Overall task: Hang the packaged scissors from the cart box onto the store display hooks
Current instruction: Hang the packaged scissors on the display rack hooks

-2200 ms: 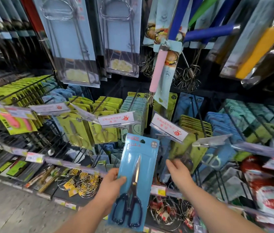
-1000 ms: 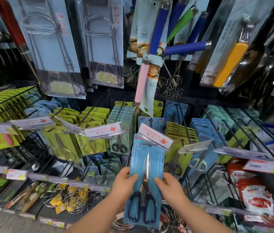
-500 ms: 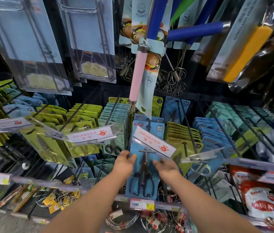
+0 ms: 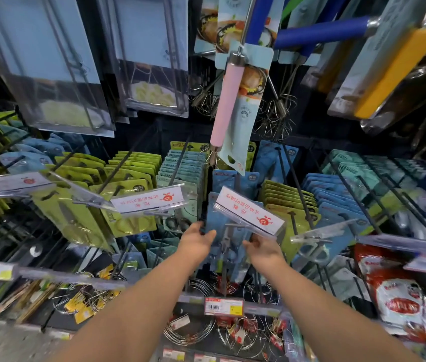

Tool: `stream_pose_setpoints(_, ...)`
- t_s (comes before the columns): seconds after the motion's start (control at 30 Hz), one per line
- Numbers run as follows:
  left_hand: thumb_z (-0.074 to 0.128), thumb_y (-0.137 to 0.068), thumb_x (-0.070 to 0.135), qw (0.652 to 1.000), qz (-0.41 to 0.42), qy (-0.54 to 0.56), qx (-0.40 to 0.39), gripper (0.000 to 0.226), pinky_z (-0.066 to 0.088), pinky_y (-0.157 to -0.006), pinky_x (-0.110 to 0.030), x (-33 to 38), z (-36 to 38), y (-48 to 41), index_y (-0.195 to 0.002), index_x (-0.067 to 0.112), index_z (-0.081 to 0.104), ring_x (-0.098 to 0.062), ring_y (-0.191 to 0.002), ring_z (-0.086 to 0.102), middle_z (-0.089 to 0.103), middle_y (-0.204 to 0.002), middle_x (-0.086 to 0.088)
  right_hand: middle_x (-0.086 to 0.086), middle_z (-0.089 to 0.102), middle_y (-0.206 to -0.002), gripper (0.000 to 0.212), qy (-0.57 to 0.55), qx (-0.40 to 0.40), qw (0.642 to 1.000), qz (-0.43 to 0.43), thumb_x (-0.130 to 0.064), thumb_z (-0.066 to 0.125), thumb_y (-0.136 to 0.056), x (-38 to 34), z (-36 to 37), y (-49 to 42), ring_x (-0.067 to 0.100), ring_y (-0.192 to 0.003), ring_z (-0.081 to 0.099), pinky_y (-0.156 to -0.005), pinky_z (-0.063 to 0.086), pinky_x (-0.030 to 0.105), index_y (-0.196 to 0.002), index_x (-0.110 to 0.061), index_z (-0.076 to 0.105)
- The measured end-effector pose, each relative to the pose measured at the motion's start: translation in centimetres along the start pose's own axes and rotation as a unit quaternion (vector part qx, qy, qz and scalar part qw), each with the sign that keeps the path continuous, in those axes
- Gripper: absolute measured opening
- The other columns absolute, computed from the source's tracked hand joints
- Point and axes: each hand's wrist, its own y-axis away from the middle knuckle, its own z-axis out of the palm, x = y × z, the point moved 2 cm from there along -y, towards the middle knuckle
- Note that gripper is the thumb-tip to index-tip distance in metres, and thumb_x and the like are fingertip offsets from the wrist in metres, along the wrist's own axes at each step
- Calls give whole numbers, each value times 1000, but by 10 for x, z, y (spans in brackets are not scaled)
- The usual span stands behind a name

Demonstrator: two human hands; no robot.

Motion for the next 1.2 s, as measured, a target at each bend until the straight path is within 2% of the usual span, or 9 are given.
stream_pose_setpoints(0.03, 52, -95, 32, 1000, 7, -24, -8, 55, 45, -98, -34, -1, -1, 3, -144, 17, 34, -30, -120, 54, 50, -140, -11, 8, 61, -114, 41, 25, 2, 1000, -9, -34, 50, -93, -1, -1, 5, 14, -69, 50, -71, 44, 33, -131, -19, 47)
stream_pose_setpoints(0.13, 49, -94, 38, 983, 67, -168, -34, 60, 45, -103, -41, -6, -8, 17, -147, 18, 29, -35, -125, 50, 38, -148, -14, 11, 55, -126, 36, 122, 13, 991, -51, -32, 45, -95, -4, -10, 28, 27, -106, 57, -90, 49, 36, -128, -17, 48)
stream_pose_setpoints(0.23, 43, -94, 47, 904, 166, -394, -16, 63, 36, -109, -44, -7, -18, 39, -148, 19, 23, -32, -136, 33, 31, -151, -12, 10, 42, -140, 45, 267, 30, 959, -93, -38, 41, -95, -6, -19, 58, 30, -122, 49, -97, 46, 42, -136, -20, 40)
stream_pose_setpoints(0.37, 37, -93, 54, 807, 266, -527, -15, 69, 22, -114, -49, -6, -24, 70, -149, 21, 15, -33, -143, 16, 18, -156, -9, 5, 32, -149, 51, 354, 74, 927, -100, -45, 40, -94, 1, -29, 97, 29, -137, 29, -111, 28, 49, -141, -24, 33)
stream_pose_setpoints(0.47, 36, -92, 57, 783, 300, -543, -35, 71, 19, -115, -50, -4, -19, 87, -150, 22, 13, -32, -144, 11, 14, -157, -6, 3, 26, -151, 55, 346, 90, 931, -71, -45, 40, -94, 15, -32, 126, 28, -142, 20, -113, 23, 50, -142, -22, 29)
stream_pose_setpoints(0.67, 36, -93, 57, 751, 367, -543, -81, 72, 17, -117, -51, -3, 15, 127, -150, 20, 13, -31, -146, 7, 11, -159, -4, 5, 19, -156, 59, 336, 122, 934, 20, -47, 39, -94, 63, -42, 190, 28, -144, 14, -115, 18, 50, -145, -21, 24)
stream_pose_setpoints(0.87, 30, -93, 58, 708, 420, -556, -117, 73, 15, -118, -50, -4, 58, 183, -152, 20, 8, -31, -147, 6, 9, -160, -7, 4, 19, -156, 61, 305, 155, 936, 88, -49, 38, -93, 122, -61, 249, 28, -145, 13, -116, 18, 51, -146, -23, 22)
stream_pose_setpoints(1.03, 35, -92, 58, 693, 448, -549, -133, 74, 16, -117, -49, 5, 105, 233, -151, 18, 13, -32, -146, 9, 14, -158, -7, 2, 24, -153, 62, 277, 190, 936, 102, -55, 39, -91, 171, -85, 300, 26, -142, 18, -113, 22, 49, -142, -22, 28)
stream_pose_setpoints(1.2, 37, -93, 57, 673, 468, -548, -167, 72, 19, -116, -48, 12, 178, 308, -149, 17, 17, -31, -144, 13, 19, -156, -7, 1, 23, -154, 59, 258, 214, 933, 135, -49, 41, -92, 243, -122, 360, 24, -144, 16, -114, 19, 48, -144, -25, 26)
